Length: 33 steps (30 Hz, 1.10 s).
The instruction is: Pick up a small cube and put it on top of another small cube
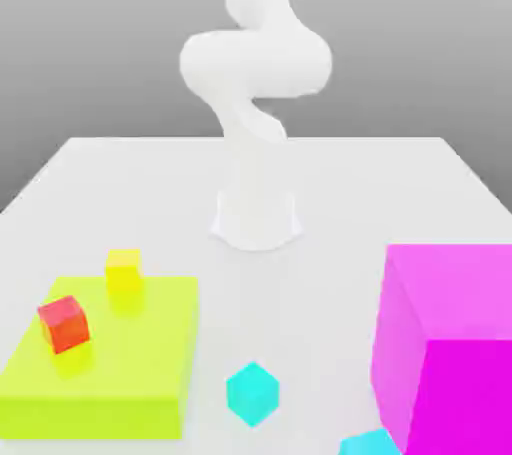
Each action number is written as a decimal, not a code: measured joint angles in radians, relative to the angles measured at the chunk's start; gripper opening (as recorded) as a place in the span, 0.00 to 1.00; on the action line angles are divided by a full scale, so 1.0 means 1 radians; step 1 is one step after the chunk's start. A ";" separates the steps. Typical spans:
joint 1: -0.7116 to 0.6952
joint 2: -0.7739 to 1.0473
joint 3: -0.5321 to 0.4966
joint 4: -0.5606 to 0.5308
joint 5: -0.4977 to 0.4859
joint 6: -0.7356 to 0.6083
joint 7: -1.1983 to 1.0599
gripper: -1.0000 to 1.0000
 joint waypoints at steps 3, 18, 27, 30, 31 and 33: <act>0.037 0.114 -0.035 -0.041 0.003 0.060 -0.098 0.50; 0.128 0.659 -0.123 -0.239 0.074 0.343 -0.602 0.50; 0.086 0.983 -0.077 -0.289 0.108 0.548 -0.799 0.50; 0.054 1.075 -0.038 -0.271 0.133 0.621 -0.820 0.00; 0.054 1.075 -0.038 -0.271 0.133 0.621 -0.820 0.00; 0.054 1.075 -0.038 -0.271 0.133 0.621 -0.820 0.00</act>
